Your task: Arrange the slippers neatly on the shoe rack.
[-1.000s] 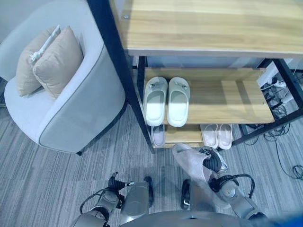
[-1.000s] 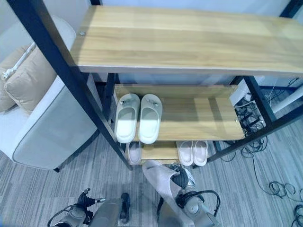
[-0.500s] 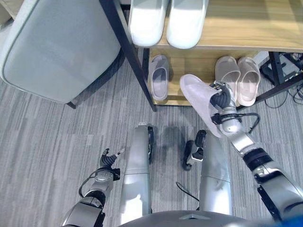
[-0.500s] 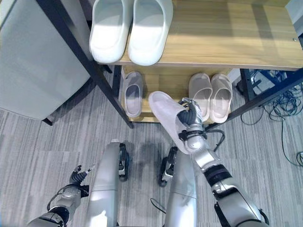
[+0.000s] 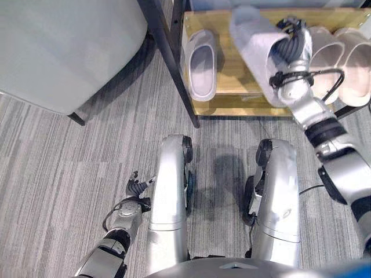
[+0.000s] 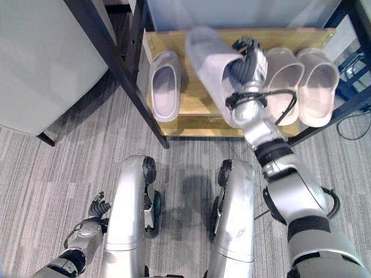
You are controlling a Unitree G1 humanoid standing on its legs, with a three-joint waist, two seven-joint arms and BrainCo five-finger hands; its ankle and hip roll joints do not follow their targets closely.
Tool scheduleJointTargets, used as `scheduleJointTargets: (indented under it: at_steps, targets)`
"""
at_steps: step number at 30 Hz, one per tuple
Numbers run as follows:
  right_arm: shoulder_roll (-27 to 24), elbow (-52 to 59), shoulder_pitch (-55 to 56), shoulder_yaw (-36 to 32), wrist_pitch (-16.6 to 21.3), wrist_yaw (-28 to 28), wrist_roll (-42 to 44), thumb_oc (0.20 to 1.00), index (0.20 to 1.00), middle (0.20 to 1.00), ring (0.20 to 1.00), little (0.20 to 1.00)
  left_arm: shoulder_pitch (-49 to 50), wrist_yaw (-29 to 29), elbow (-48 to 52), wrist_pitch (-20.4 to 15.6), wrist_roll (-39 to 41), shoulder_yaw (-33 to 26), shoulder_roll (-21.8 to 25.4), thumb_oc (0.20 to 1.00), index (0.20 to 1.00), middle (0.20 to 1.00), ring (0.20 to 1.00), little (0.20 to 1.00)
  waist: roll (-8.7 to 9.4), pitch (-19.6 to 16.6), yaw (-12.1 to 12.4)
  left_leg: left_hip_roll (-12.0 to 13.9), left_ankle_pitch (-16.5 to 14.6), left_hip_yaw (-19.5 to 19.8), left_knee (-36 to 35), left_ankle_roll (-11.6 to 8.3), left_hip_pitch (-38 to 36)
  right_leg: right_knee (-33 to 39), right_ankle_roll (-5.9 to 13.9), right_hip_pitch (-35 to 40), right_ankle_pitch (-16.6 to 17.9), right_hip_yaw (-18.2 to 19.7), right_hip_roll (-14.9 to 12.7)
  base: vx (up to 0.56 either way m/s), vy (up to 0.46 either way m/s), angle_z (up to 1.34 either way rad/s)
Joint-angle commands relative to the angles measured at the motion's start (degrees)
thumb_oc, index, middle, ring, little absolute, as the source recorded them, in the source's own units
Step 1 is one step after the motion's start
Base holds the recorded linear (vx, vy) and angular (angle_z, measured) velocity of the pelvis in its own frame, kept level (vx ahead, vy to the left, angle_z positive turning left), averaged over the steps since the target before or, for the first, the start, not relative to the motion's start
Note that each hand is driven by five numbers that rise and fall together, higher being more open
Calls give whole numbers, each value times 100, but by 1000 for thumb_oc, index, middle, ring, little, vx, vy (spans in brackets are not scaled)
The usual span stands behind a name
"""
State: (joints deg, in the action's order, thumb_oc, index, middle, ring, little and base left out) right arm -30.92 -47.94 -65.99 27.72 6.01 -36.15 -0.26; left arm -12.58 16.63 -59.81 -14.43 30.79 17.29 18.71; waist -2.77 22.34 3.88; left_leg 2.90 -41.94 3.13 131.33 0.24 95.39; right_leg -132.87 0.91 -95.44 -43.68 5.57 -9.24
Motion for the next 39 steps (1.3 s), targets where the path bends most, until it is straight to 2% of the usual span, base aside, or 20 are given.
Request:
scheduleJointTargets:
  at_steps: [1,7,14,24,25,26,31,39]
  targets:
    - [-70,-189,-784,208,214,-94,622,200,200,200,200,200,186,144,232,-268,255,71,235,1000,1000,1000,1000,1000,97,23,254,-55,-393,125,-274,463,-547,234,-433,818,401,369,-69,31,12,14]
    - [334,-1985,-1513,762,104,285,1071,200,200,200,200,200,145,38,263,-245,287,181,371,1000,1000,1000,1000,1000,99,151,385,-68,-466,84,-93,410,-543,9,-429,849,386,474,-122,11,23,2]
    - [832,-2600,-1650,817,46,279,1222,200,200,200,200,200,-63,269,130,-209,-224,537,279,1000,1000,1000,1000,1000,104,108,378,-104,-555,73,-26,398,-543,-60,-449,956,344,485,-161,17,28,7]
    - [588,-3130,-1940,743,83,136,1518,200,200,200,200,200,-223,321,88,-221,-506,897,224,1000,1000,1000,1000,1000,82,202,510,-153,-643,93,136,394,-543,-197,-438,957,303,522,-196,10,15,0]
    - [570,-3185,-1946,740,84,165,1555,542,542,542,542,542,-204,312,41,-205,-529,918,191,1000,1000,1000,1000,1000,81,207,506,-159,-645,92,136,398,-543,-200,-445,957,291,529,-195,-11,40,0]
    - [610,-3169,-1944,622,156,163,1744,1000,1000,1000,1000,1000,-183,298,-40,-189,-513,899,134,1000,1000,1000,1000,1000,60,232,508,-156,-637,82,133,401,-543,-184,-452,961,287,504,-196,-14,44,0]
    - [459,-3225,-1840,391,259,204,2104,1000,1000,1000,1000,1000,-110,255,-188,-181,-458,878,70,1000,1000,1000,1000,1000,29,220,591,-192,-628,99,170,406,-543,-201,-422,998,286,482,-237,-2,9,0]
    - [614,-3223,-1791,237,312,192,2345,1000,1000,1000,1000,1000,-68,166,-1052,48,-550,893,-208,1000,1000,1000,1000,1000,68,259,512,-152,-623,97,234,365,-543,-316,-483,990,230,468,-220,-35,-2,0]
